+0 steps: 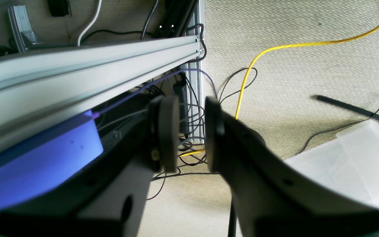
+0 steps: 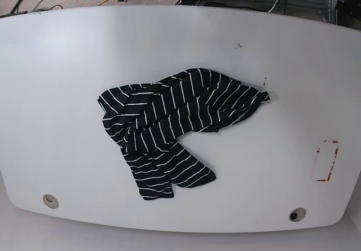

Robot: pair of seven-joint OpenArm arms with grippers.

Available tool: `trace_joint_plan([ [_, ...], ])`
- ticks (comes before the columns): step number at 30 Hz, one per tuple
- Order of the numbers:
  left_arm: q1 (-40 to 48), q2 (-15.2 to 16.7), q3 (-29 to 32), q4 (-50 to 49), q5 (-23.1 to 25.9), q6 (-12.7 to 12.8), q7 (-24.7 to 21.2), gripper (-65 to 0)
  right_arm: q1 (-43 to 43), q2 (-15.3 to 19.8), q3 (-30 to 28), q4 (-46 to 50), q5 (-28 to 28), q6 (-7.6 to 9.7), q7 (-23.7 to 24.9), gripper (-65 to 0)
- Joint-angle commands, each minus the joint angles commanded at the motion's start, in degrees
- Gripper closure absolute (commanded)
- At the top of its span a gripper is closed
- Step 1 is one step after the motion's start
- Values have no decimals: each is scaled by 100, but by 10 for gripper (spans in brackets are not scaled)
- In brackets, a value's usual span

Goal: Layout the t-shirt on the table in an organized manner, then fold the t-shirt properly
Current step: 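Lower both grippers from the rest pose toward the striped shirt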

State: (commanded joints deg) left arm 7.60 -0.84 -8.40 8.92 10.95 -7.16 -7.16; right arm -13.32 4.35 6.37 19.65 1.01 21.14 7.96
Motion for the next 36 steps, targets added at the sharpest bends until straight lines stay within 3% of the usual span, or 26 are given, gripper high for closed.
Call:
trace_joint_plan([
  [22,0,-9,9,0,26,0,0,-131,-9,-105,-9,0,-35,-9,0,-140],
  [25,18,-18,9,0,18,0,-9,-131,-26,-105,-9,0,-35,-158,0,-138],
  [29,35,-18,9,9,18,0,-9,-131,-62,-105,-9,18,-44,-519,9,-138],
  [36,176,-26,9,70,9,0,-9,-131,-290,-105,0,334,-44,-607,18,-138],
])
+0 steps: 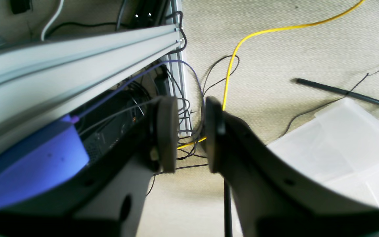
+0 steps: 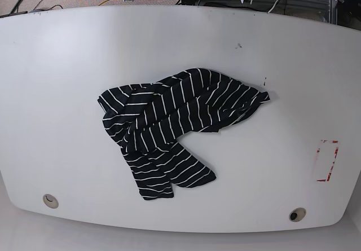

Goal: Layout the t-shirt on the table in an organized manner, then fold the t-shirt properly
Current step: 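Lower both grippers from the rest pose toward the striped shirt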

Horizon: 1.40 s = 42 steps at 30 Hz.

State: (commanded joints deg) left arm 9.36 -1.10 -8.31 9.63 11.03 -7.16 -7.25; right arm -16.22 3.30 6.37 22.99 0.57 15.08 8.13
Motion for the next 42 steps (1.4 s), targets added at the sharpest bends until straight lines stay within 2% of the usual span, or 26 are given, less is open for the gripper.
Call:
trace_joint_plan([
  [8,703,-44,0,1204,9,0,9,-131,-545,0,26,835,0,-9,-9,-138],
  [23,1767,-44,0,2787,-18,-18,9,-131,-1591,0,26,2593,44,-9,-18,-136],
  [42,3947,-26,0,5899,-35,-18,0,-129,-3684,-9,35,5565,62,-9,-18,-136],
])
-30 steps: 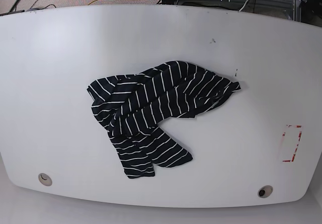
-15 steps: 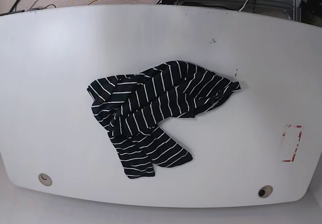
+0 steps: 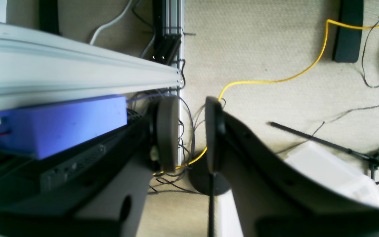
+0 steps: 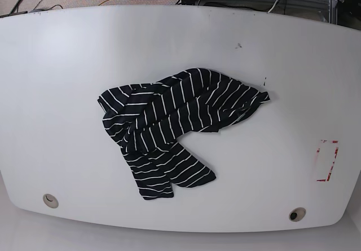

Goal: Layout the t-shirt on the table in an organized manner, then fold the t-shirt properly
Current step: 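Lower both grippers from the rest pose toward the striped shirt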

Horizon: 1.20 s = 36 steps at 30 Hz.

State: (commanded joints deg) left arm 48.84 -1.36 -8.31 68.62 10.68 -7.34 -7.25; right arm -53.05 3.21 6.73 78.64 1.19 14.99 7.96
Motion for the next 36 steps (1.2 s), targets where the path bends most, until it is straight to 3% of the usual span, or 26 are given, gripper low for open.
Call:
trace_joint_plan([
  [17,1943,-9,-26,2971,0,0,0,-129,-1767,0,0,2611,0,0,0,-136],
  [27,2004,0,-26,3807,-9,0,0,-129,-1969,-9,0,3499,0,0,0,-136],
  [36,1354,18,-26,4123,-9,0,26,-131,-1327,-281,0,3622,-9,9,0,-136],
])
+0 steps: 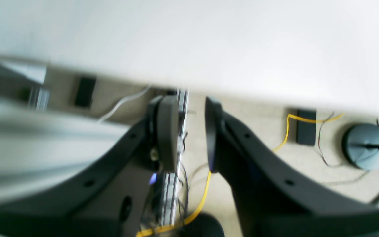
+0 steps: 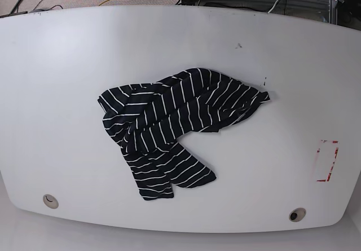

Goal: Layout the t-shirt on the table in an organized manner, then fold the t-shirt properly
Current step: 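Lower both grippers from the rest pose toward the striped shirt, then grasp the edge of the navy striped shirt with the right gripper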

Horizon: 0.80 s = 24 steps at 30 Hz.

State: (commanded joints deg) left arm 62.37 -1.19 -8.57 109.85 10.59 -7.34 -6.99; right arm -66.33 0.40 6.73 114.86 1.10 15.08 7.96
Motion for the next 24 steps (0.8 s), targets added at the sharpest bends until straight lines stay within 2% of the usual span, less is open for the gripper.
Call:
trace_joint_plan([
  [6,-237,167,18,334,35,0,0,-151,571,-79,-35,0,-9,0,0,-138],
  [8,-325,167,18,360,35,0,0,-190,738,-158,-26,0,-26,0,0,-141],
  [13,-712,149,26,325,26,0,0,-365,1248,-229,-9,-9,-44,0,0,-146],
  [16,-941,158,26,325,26,0,0,-410,1468,-237,-26,-9,-44,0,-70,-147],
  [18,-1125,158,26,325,26,-9,0,-413,1653,-246,-44,35,-53,0,-220,-176],
  [23,-1442,149,26,343,26,-9,0,-417,2154,-246,-26,79,-53,0,-712,-339],
  [24,-1486,149,35,343,26,-9,0,-419,2233,-246,-18,79,-53,0,-756,-355],
])
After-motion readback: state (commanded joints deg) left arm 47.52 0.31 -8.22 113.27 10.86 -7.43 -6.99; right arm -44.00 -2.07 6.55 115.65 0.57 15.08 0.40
